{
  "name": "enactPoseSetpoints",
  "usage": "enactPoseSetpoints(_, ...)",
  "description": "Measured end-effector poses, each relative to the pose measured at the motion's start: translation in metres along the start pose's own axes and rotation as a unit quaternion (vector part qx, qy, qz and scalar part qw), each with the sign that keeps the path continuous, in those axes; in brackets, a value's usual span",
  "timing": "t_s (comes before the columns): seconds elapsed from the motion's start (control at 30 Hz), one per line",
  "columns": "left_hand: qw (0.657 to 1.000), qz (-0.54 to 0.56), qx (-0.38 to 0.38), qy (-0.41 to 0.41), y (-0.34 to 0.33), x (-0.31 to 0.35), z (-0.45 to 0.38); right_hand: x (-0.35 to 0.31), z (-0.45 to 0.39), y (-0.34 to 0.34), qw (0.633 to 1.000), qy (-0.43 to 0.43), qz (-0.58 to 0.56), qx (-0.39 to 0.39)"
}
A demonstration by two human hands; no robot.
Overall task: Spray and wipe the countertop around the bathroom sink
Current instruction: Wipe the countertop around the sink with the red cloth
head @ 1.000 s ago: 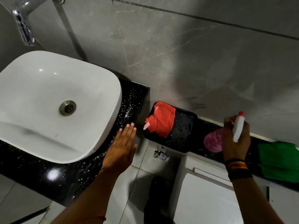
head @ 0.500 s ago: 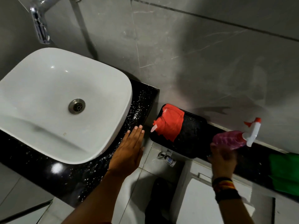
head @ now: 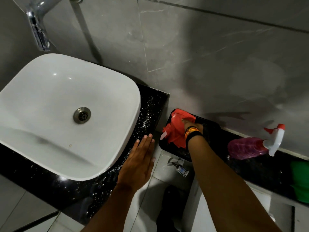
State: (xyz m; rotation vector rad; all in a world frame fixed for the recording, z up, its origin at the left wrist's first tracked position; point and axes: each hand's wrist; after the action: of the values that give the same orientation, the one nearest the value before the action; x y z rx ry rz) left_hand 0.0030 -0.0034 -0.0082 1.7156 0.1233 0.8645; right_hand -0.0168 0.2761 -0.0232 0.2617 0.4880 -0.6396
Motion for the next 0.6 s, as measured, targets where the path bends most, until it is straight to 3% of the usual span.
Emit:
enactPoseSetpoints(0.07,1.000,0.001,-0.002,0.003,0.001,0.000,-0.001,0.000,-0.005,0.002,1.000,-0.003,0.008,-0.008)
enactPoseSetpoints(0.17,1.000,-0.010,-0.002,0.005,0.001,0.001,-0.002,-0.002,0.008,-0.008,0.999,-0.020,-0.011,0.045)
enactPoseSetpoints(0.27,1.000,-0.012,0.002,0.007,0.003,0.002,-0.001,0.010,0.021,-0.013,0.999,0.017,-0.018,-0.024)
enactPoseSetpoints(0.3,1.000,-0.008,0.003,0.007,0.003,0.003,0.000,0.016,0.020,-0.010,1.000,0.031,-0.003,-0.002)
enactPoseSetpoints(0.4,1.000,-0.009,0.004,0.007,0.004,0.003,-0.001,0.040,0.009,0.019,0.972,0.067,0.022,0.224)
enactPoseSetpoints(0.6,1.000,0.005,-0.009,0.013,0.009,0.005,-0.001,0.067,0.020,0.048,0.958,0.055,0.023,0.279)
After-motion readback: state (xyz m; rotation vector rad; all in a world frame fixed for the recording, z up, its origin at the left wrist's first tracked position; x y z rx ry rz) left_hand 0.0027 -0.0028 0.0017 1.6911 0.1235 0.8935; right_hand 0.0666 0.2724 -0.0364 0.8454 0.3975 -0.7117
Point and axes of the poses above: each hand's wrist, its own z-axis away from the middle knuckle, its own y-axis out of the back of the hand, x = y × z, and after that the axes turned 10 degrees about z, right-handed
